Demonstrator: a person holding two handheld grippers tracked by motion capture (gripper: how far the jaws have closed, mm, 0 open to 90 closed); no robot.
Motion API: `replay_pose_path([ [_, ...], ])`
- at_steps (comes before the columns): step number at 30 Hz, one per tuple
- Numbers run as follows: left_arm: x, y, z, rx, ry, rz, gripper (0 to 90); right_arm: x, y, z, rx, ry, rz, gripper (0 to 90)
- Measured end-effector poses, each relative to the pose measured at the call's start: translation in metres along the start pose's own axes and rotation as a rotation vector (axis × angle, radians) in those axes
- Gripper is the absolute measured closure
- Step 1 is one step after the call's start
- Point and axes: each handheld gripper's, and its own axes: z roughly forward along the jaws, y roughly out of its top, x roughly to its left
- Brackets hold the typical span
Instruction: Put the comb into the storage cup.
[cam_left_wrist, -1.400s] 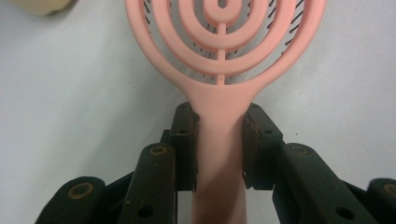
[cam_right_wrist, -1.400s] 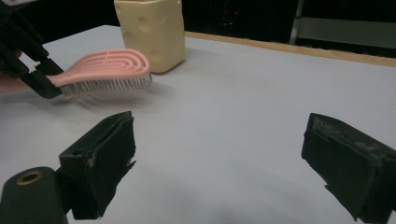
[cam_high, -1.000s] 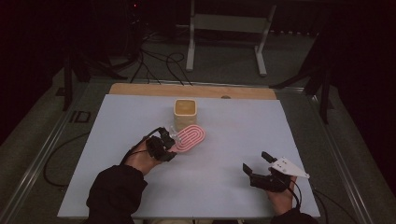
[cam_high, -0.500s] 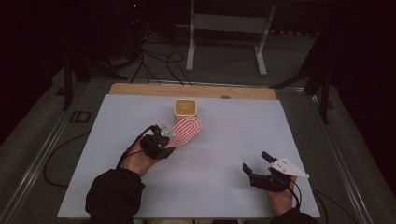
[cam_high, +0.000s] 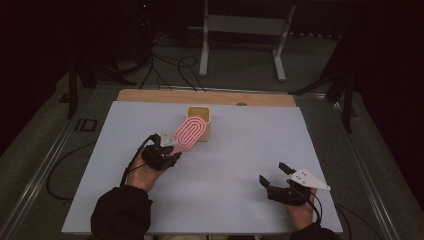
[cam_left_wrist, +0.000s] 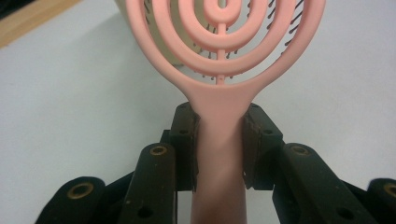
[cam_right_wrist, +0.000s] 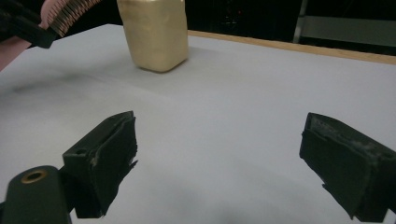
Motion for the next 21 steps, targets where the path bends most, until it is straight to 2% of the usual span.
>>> replay_pose_path([
  [5,0.003,-0.005,-0.005,-0.045,0.039,-0.021,69.6,0.0,0.0,0.001,0.005,0.004,-0.002,10.7],
  [9,0.007,-0.011,-0.008,-0.076,0.045,-0.039,69.6,0.0,0.0,0.001,0.011,0.005,0.003,10.5],
  [18,0.011,-0.019,-0.015,-0.13,0.041,-0.056,69.6,0.001,-0.002,0.004,0.028,0.025,0.013,8.9],
  [21,0.012,-0.019,-0.02,-0.159,0.026,-0.067,69.6,0.002,-0.002,0.005,0.032,0.028,0.015,8.6],
])
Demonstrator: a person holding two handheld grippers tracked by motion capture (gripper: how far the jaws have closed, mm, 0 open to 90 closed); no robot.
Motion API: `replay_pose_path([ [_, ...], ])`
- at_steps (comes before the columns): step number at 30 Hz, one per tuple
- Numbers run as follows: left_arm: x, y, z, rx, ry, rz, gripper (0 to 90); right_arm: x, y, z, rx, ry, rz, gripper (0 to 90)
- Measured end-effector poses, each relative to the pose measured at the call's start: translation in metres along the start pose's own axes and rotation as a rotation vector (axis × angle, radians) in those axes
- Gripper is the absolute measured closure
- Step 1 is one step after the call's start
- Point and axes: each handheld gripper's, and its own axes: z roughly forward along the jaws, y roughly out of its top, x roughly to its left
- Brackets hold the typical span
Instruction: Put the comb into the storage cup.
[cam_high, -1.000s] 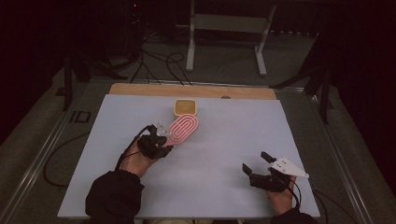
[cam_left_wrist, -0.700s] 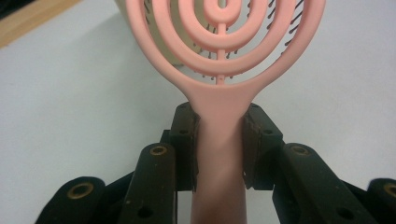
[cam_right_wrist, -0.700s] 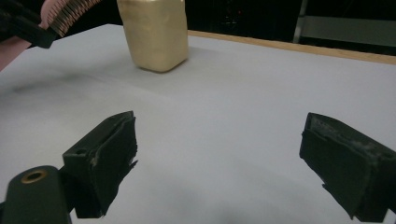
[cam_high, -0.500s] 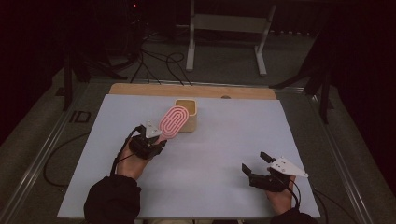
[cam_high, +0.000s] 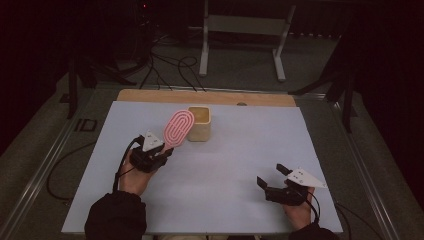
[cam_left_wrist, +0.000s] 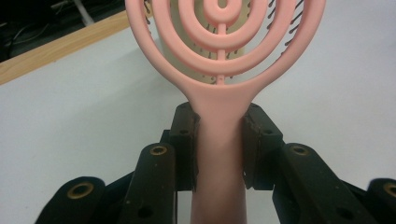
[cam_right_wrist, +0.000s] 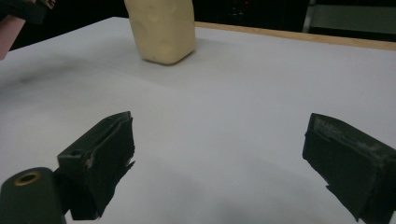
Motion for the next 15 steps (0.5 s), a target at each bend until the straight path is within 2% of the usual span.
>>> replay_pose_path([
  [7,-0.003,0.003,-0.008,-0.04,0.005,0.005,69.6,0.002,0.001,0.002,0.016,0.023,0.001,8.3],
  [11,-0.004,0.003,-0.01,-0.044,0.008,0.017,69.6,0.0,0.005,0.002,0.014,0.033,0.013,7.9],
  [15,-0.006,0.004,-0.012,-0.052,0.003,0.02,69.5,-0.007,0.014,-0.002,-0.011,0.034,0.053,7.8],
])
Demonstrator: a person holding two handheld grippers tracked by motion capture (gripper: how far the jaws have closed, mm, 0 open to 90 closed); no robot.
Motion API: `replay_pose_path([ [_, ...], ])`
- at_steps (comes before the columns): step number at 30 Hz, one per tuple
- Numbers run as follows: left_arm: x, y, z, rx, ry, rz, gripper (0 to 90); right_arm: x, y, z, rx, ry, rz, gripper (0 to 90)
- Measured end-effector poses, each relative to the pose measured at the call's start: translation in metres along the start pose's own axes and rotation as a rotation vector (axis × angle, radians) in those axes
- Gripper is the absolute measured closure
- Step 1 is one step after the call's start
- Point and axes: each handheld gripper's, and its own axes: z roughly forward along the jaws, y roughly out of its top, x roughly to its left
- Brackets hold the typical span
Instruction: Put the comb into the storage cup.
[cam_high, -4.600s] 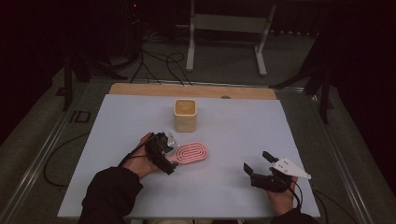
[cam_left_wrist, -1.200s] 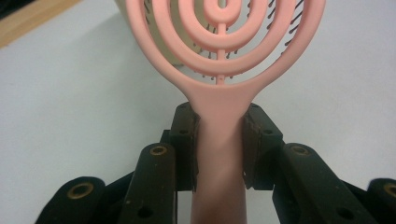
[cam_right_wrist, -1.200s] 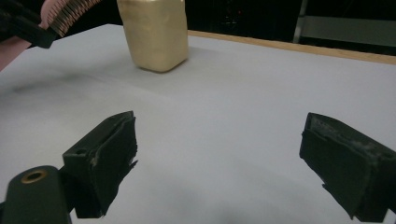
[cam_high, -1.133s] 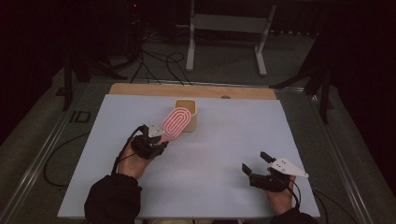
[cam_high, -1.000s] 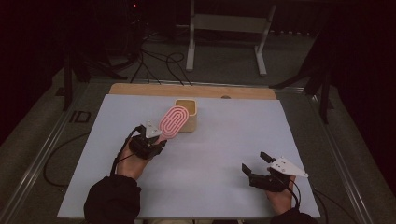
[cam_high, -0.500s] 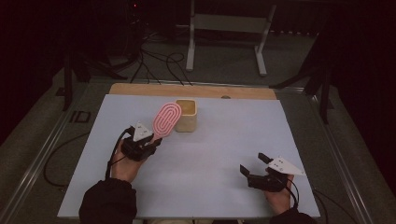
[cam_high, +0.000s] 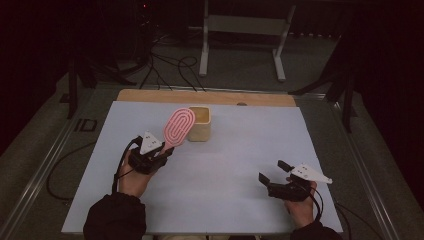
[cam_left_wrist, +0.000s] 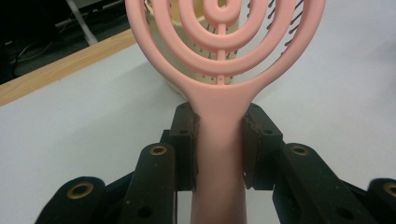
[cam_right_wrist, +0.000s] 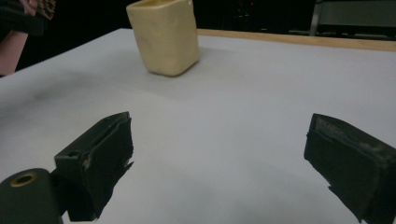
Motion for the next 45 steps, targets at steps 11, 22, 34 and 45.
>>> replay_pose_path([
  [11,-0.004,0.002,-0.001,-0.014,-0.007,0.006,69.5,-0.001,0.023,0.001,-0.01,0.015,-0.031,7.9],
  [22,-0.006,0.002,-0.001,-0.025,-0.011,0.005,69.6,0.006,0.042,0.013,-0.015,0.036,-0.046,7.9],
  [34,-0.008,0.004,0.0,-0.031,-0.019,-0.002,69.6,0.016,0.062,0.03,0.014,0.063,-0.05,8.0],
  [45,-0.013,0.004,0.004,-0.028,-0.021,0.004,69.6,0.026,0.081,0.049,0.061,0.068,-0.041,8.0],
])
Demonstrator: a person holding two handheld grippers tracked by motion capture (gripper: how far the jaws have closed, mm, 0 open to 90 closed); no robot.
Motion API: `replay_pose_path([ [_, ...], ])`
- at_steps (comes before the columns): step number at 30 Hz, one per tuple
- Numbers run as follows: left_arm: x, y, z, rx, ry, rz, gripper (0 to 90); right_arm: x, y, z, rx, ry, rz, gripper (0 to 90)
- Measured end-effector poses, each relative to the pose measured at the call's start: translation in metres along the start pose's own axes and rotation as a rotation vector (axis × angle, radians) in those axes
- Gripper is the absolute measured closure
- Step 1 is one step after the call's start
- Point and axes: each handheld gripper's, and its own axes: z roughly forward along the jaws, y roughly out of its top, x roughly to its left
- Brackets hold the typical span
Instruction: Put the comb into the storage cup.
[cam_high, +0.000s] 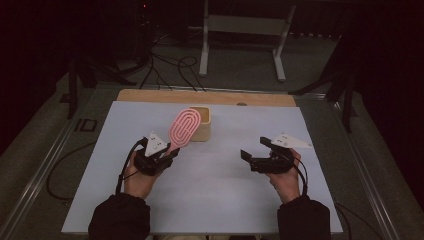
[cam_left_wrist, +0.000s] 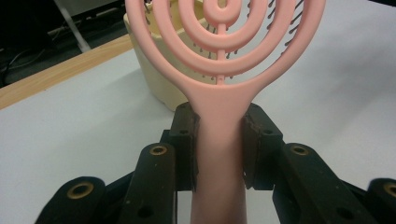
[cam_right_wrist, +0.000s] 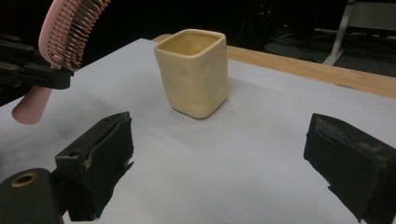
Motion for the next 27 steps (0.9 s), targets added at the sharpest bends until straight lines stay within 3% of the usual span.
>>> replay_pose_path([
  [9,0.0,0.0,-0.001,-0.001,-0.004,-0.002,69.5,0.007,0.009,0.009,0.007,-0.008,-0.015,8.0],
  [16,-0.002,0.0,0.001,-0.001,-0.009,-0.001,69.5,0.008,0.01,0.012,0.006,0.005,0.003,7.9],
  [27,-0.005,0.001,0.003,-0.01,-0.014,-0.005,69.5,0.015,0.018,0.018,0.004,0.031,-0.018,7.9],
])
